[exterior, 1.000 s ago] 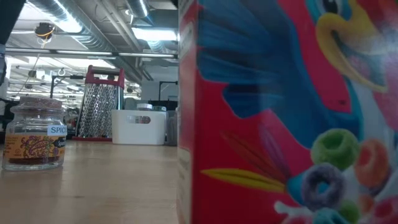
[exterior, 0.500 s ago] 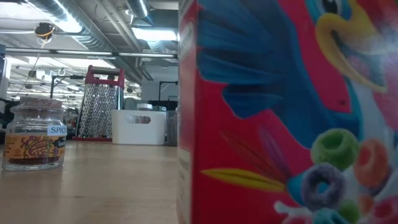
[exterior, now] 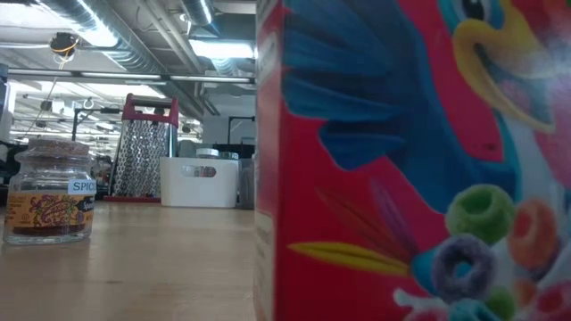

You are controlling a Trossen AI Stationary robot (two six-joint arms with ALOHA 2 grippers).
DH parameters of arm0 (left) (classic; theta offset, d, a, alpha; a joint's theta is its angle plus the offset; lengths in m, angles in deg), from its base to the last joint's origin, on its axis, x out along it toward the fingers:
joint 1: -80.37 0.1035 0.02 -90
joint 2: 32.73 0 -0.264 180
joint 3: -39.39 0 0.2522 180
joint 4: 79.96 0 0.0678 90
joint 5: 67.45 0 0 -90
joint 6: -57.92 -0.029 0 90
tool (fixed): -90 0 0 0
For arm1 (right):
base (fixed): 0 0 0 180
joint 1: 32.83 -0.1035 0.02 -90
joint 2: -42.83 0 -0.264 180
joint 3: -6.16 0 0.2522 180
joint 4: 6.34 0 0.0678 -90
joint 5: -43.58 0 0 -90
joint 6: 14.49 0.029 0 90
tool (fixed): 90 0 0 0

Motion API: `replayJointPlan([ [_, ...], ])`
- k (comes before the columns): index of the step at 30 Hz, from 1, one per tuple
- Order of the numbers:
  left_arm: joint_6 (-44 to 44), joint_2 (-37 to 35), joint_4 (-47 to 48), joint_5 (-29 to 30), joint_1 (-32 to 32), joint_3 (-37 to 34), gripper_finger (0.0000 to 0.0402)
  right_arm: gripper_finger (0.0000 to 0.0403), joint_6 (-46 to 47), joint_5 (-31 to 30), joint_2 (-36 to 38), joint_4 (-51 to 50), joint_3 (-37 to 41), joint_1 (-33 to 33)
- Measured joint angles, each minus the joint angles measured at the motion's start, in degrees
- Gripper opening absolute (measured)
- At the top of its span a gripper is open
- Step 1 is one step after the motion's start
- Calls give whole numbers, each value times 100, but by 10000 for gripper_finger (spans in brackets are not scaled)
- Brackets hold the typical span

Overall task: Pick & Place Kitchen Items
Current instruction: Put the black spice can into the left white bin

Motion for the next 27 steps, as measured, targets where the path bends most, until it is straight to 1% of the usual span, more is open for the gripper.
replayJointPlan([
  [3, -167, -233, -354, -5, -1, -311, 261, 284, -142, 128, 0, 31, 0, 126],
  [6, -214, -296, -502, -5, 0, -508, 261, 285, -410, 217, 0, 45, 0, 156],
  [14, -332, -268, -577, 5, 2, -566, 261, 285, -396, 216, 0, 178, 0, 140],
  [22, -330, -268, -573, 10, 2, -566, 261, 285, -742, 208, 0, 837, 0, 101],
  [27, -328, -268, -573, 10, 2, -566, 261, 298, -737, 208, 0, 876, 0, 101],
])
